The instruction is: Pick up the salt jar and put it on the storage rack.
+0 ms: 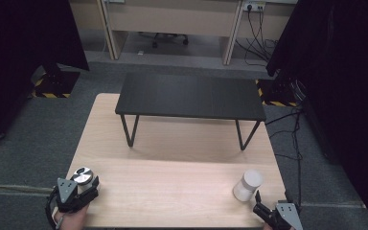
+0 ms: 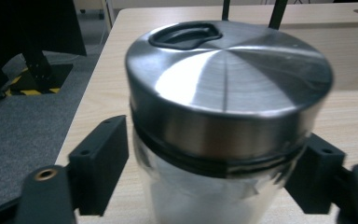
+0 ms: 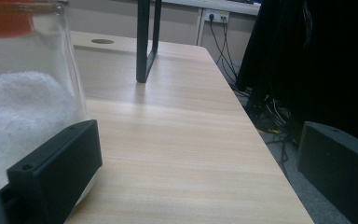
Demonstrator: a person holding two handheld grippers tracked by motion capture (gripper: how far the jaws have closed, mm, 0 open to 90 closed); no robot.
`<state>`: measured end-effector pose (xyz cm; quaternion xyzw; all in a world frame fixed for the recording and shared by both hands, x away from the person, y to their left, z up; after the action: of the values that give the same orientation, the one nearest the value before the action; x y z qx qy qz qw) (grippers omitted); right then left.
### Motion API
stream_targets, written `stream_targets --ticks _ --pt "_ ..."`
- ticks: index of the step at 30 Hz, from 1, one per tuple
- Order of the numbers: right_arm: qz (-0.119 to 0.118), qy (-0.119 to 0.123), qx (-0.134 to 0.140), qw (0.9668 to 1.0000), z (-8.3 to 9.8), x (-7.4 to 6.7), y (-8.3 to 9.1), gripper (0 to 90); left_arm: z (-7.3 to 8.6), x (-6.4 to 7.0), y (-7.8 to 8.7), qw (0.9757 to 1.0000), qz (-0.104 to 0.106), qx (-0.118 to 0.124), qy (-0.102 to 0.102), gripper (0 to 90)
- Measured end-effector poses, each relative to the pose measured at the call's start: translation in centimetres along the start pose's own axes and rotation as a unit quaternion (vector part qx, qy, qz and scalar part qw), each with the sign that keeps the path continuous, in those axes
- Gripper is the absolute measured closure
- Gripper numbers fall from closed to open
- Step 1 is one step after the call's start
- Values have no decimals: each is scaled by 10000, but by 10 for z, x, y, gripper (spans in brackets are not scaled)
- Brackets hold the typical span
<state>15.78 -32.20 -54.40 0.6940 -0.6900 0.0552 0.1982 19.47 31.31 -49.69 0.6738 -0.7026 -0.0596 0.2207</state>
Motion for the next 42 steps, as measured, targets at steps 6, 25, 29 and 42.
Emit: stream_targets --ticks 6,25,29,42 --pt "4 -8 -14 10000 0 0 0 2 1 1 0 10000 28 13 -52 311" --pt "11 19 -12 10000 0 0 0 3 -2 3 1 10000 14 -51 -59 317" --pt "18 33 -30 10000 -1 -1 -1 3 -2 3 2 10000 9 -69 -46 317" --pt "32 57 -66 10000 -2 -1 -2 3 -18 15 12 9996 245 91 -76 317"
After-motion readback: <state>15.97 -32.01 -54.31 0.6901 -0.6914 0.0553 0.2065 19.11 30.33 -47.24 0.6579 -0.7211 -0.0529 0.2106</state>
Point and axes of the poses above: each handheld gripper's, and its own axes: y roughly backward along the jaws, z roughly out of its underside, x roughly to its right, the point moved 4 cm from there along -y, roughly forward along the jaws, and after that the axes turned 14 degrees about y, right-handed, at the moved point
